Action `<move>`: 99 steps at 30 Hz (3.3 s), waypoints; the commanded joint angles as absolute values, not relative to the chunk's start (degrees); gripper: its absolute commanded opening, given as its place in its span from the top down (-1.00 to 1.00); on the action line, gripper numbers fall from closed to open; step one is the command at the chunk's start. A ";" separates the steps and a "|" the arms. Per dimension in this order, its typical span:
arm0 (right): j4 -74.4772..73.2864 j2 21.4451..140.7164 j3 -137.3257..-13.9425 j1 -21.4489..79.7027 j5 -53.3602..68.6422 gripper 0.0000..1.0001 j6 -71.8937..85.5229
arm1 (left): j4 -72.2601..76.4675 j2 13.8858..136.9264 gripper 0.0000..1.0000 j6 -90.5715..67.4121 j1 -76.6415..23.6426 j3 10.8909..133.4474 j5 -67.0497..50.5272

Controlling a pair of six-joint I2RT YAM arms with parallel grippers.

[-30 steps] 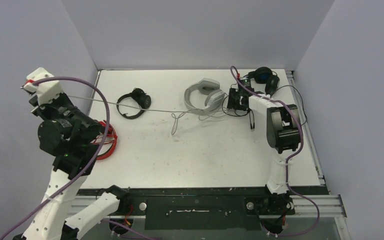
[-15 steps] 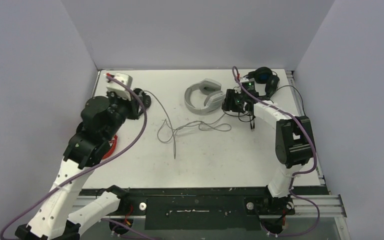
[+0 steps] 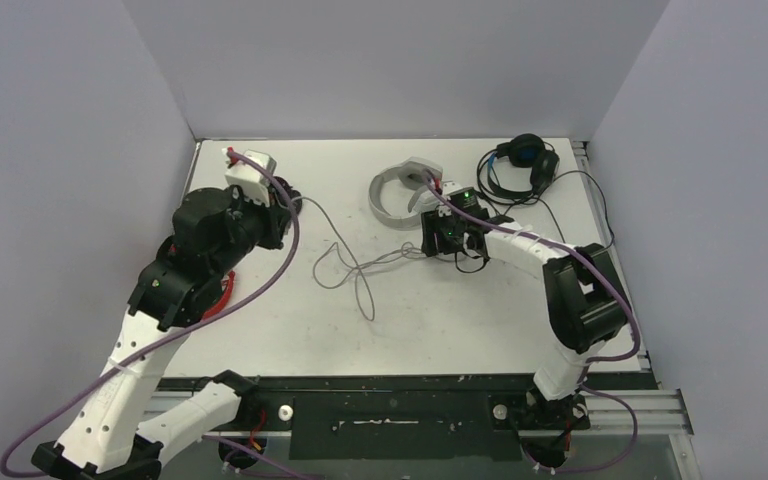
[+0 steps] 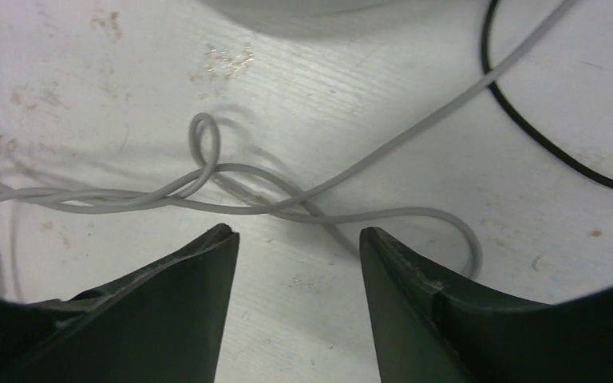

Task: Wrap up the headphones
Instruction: Untie the headphones cable at the center of the board.

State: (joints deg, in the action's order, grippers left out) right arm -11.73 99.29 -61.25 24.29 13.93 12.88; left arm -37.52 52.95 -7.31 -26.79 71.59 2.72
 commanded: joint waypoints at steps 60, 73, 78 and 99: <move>-18.66 87.53 -59.20 43.43 -7.38 -0.08 32.06 | -41.06 58.83 1.00 -4.13 -26.63 78.87 32.65; -15.06 108.76 -68.62 42.44 -21.47 0.13 31.29 | -40.09 56.81 1.00 -0.59 -26.61 79.82 49.27; -15.54 109.49 -66.74 33.36 -24.35 0.89 29.19 | -34.10 54.45 1.00 4.70 -26.72 78.95 70.82; -15.58 87.52 -54.04 23.86 -7.08 -0.31 16.05 | -32.37 52.20 1.00 -3.88 -26.98 72.26 43.28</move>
State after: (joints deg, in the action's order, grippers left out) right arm -16.27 92.92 -56.58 22.94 -18.85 21.47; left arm -14.37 49.91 14.87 -26.89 72.95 65.82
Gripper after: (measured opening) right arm 0.662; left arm 0.055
